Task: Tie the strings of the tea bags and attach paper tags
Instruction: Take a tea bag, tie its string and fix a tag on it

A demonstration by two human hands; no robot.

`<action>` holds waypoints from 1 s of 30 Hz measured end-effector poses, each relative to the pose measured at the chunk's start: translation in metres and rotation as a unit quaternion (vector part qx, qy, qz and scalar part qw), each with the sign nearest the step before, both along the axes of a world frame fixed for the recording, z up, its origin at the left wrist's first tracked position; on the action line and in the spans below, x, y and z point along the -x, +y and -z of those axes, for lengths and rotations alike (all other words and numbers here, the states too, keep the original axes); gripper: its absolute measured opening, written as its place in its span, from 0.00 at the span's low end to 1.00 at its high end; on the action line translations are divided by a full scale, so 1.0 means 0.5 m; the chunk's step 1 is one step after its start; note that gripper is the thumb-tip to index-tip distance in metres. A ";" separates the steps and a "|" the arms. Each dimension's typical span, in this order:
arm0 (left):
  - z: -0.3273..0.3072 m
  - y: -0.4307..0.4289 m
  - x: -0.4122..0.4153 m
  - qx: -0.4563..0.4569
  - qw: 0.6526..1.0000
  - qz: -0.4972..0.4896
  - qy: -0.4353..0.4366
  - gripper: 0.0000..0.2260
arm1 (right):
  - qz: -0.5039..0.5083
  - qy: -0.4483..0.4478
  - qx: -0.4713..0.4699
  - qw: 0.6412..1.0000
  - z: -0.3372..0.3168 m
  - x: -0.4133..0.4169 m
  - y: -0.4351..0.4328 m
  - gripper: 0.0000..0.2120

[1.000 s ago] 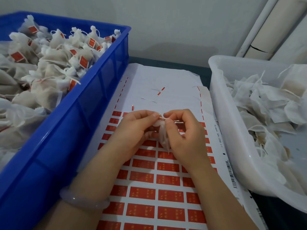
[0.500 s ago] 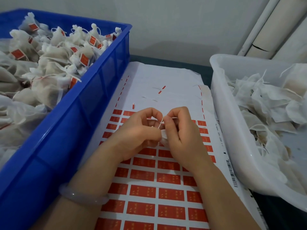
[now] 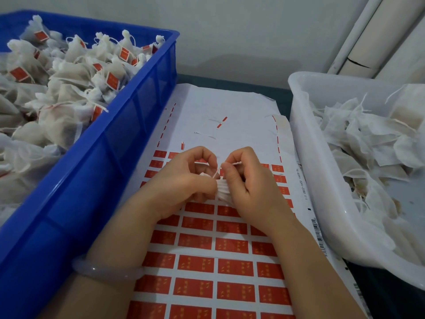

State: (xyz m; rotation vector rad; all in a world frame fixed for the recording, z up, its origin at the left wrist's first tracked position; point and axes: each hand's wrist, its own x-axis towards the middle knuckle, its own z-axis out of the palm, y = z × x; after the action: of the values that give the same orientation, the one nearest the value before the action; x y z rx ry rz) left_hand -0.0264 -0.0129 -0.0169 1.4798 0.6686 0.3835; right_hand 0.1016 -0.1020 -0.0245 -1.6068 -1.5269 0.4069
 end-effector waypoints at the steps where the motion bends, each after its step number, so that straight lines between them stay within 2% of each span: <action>1: -0.001 0.001 0.002 0.006 1.000 0.006 0.003 0.14 | -0.003 -0.001 0.004 1.000 0.000 0.000 0.000 0.05; 3: -0.001 0.002 0.005 0.010 1.000 0.015 0.009 0.14 | -0.007 -0.003 0.011 1.000 0.000 0.000 -0.001 0.07; 10: -0.011 0.006 0.014 -0.002 0.998 0.056 0.039 0.09 | -0.003 -0.004 0.021 1.000 0.001 -0.002 -0.001 0.03; 13: -0.006 0.000 0.008 -0.008 0.996 0.083 0.031 0.11 | 0.005 -0.008 0.017 1.000 0.002 -0.006 -0.001 0.05; 16: -0.004 -0.006 0.003 -0.052 0.995 0.065 0.054 0.11 | 0.009 0.000 0.021 1.000 0.001 -0.010 -0.002 0.08; 19: -0.009 0.000 0.009 -0.033 0.998 0.033 0.046 0.09 | 0.006 0.015 0.016 1.000 0.001 -0.015 -0.002 0.09; 23: -0.009 0.001 0.010 -0.018 0.999 0.014 0.029 0.15 | -0.004 0.023 0.017 1.000 0.000 -0.019 -0.004 0.09; 28: -0.007 -0.003 0.006 0.003 0.998 0.060 0.014 0.09 | 0.010 0.014 0.029 0.999 0.005 -0.013 -0.002 0.06; 30: -0.008 -0.006 0.001 -0.024 0.999 0.031 0.009 0.11 | 0.016 0.014 0.037 0.999 0.005 -0.011 -0.001 0.07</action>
State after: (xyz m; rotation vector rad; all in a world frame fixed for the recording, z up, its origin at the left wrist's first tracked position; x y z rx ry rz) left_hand -0.0269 -0.0161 -0.0131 1.5465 0.6304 0.3405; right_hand 0.1074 -0.1023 -0.0270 -1.6746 -1.4773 0.4722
